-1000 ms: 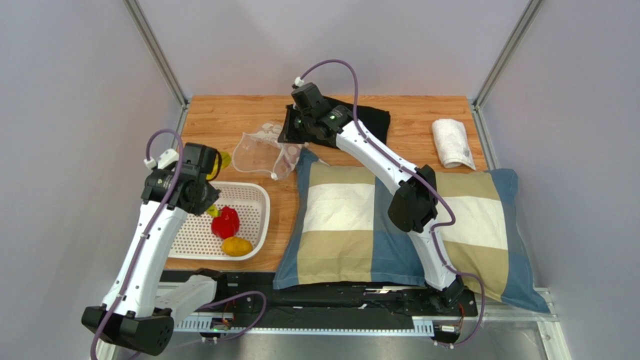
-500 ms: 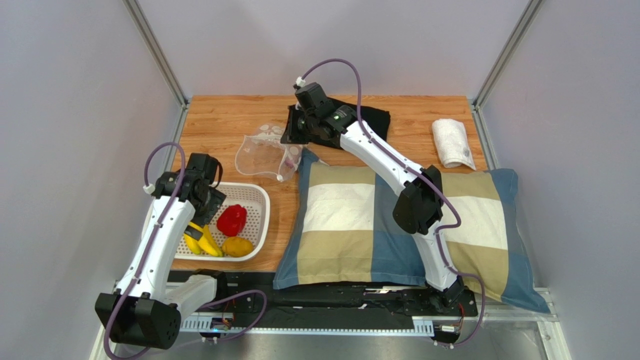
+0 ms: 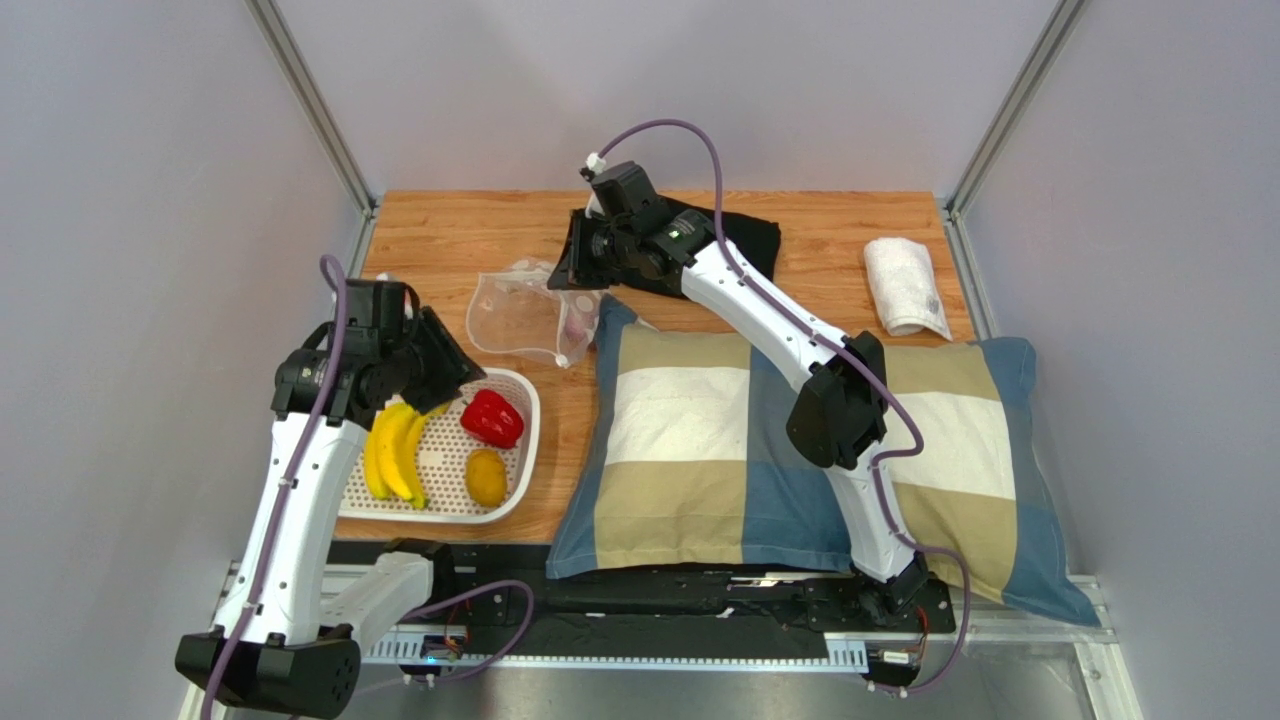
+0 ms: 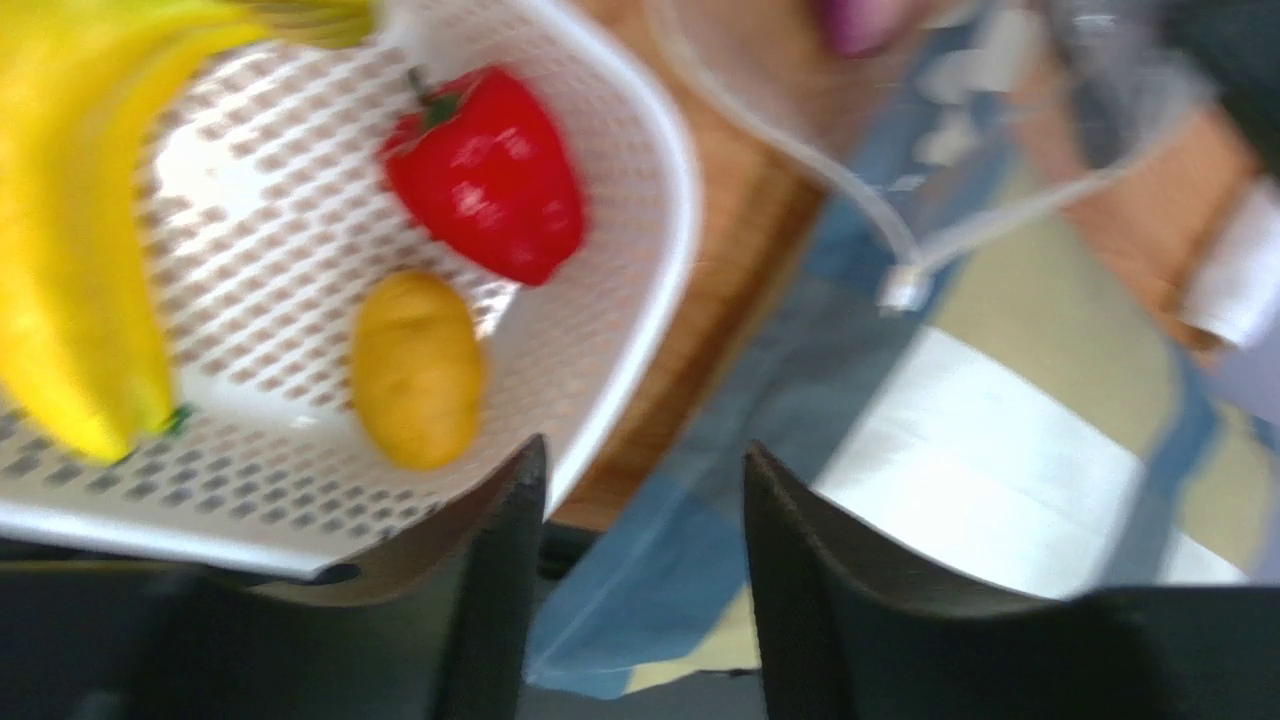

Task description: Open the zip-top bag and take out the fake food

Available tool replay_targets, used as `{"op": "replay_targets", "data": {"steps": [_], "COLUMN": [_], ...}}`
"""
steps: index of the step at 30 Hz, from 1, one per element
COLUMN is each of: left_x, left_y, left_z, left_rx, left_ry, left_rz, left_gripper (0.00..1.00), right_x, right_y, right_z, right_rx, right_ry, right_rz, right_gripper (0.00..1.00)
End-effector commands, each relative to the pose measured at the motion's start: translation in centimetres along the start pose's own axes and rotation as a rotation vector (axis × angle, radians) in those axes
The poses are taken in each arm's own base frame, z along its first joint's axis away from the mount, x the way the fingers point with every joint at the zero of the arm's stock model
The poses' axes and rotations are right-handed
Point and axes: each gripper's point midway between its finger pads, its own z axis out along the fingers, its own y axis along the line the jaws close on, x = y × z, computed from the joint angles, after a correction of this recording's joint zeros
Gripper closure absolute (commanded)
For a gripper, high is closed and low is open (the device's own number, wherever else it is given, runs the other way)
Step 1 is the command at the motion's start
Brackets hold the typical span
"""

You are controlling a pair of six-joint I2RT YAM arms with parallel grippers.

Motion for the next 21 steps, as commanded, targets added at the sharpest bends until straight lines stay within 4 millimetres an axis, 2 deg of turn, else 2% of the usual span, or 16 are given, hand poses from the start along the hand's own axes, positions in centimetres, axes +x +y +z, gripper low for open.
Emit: {"op": "replay_targets", "data": {"steps": [1, 2, 3, 4, 5, 11, 16, 18, 21], "left_x": [-1.5, -1.4, -1.6, -1.7, -1.8, -4.0, -5.4, -5.3, -6.2], "left_y": [-8.4, -8.8, -9.4, -9.8, -9.9, -11.0, -12.1, -11.6, -11.9], "left_z": [-0.7, 0.6, 1.1, 1.7, 2.9, 6.8, 8.4, 8.9, 8.2], "left_rx": [0.407, 0.399, 0.415, 0.425, 0.413, 0.366, 0.354, 0.317, 0.320], "left_ry": [0.027, 0.074, 0.088, 0.101, 0.118, 0.102, 0.099, 0.118, 0.069], "left_rz": [0.159, 0.148, 0.152, 0.152, 0.140, 0.105, 0.070, 0.057, 0.060], "left_gripper": [0.55, 0.58, 0.67, 0.69, 0.70, 0.72, 0.76, 0.78, 0.79], "right_x": [-1.6, -1.7, -1.7, -1.6, -1.7, -1.4, -0.7, -0.5, -0.4], "right_y": [4.0, 4.2, 4.5, 4.7, 4.9, 5.7, 5.5, 5.5, 5.2], "right_z": [-1.7, -1.6, -1.7, -1.6, -1.6, -1.4, -0.9, -0.7, -0.4], "right_rx": [-0.121, -0.129, -0.135, -0.145, -0.156, -0.194, -0.194, -0.194, -0.189], "right_ry": [-0.042, -0.044, -0.043, -0.037, -0.036, -0.018, 0.011, 0.014, 0.019], "right_rz": [0.013, 0.021, 0.047, 0.060, 0.069, 0.129, 0.144, 0.144, 0.139], "right_gripper": [1.00, 1.00, 1.00, 1.00, 1.00, 1.00, 1.00, 1.00, 1.00]}}
